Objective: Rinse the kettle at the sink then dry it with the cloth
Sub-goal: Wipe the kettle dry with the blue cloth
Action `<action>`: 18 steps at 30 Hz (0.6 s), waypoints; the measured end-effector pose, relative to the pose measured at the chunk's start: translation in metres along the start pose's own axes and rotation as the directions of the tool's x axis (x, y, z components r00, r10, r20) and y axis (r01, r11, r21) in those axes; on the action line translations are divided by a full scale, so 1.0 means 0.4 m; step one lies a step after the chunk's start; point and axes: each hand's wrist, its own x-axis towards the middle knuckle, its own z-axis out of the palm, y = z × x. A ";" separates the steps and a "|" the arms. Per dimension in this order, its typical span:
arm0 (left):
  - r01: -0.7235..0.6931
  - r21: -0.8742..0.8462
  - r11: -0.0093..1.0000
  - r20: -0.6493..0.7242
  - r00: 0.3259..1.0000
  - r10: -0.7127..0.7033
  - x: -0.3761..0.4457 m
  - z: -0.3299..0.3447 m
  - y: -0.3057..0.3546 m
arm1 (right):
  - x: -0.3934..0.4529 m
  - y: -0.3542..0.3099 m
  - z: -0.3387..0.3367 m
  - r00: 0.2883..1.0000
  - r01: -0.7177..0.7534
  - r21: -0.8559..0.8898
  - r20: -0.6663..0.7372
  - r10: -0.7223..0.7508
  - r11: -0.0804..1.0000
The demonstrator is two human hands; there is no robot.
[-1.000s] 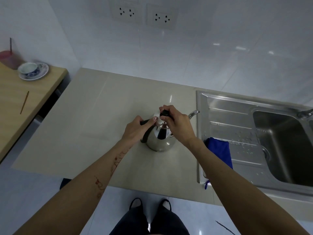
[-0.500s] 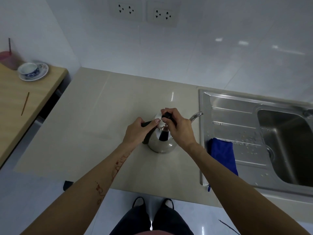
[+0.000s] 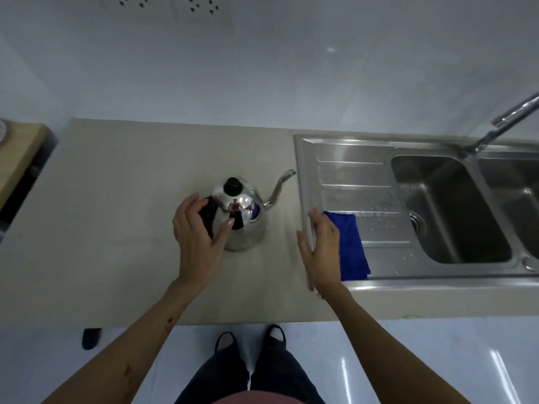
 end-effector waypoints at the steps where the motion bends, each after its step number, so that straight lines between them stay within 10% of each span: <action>1: -0.052 0.026 0.998 0.020 0.998 0.052 -0.014 0.009 0.000 | 0.000 0.051 -0.009 0.998 -0.055 -0.111 0.008 0.056 0.992; 7: 0.003 0.069 0.998 0.033 0.999 -0.005 -0.028 0.041 -0.003 | 0.046 0.223 -0.033 0.931 -0.189 -0.512 0.177 0.318 0.838; 18: 0.005 0.177 0.984 0.006 1.000 -0.007 -0.025 0.043 0.002 | 0.081 0.245 -0.010 0.920 -0.156 -0.627 0.189 0.344 0.763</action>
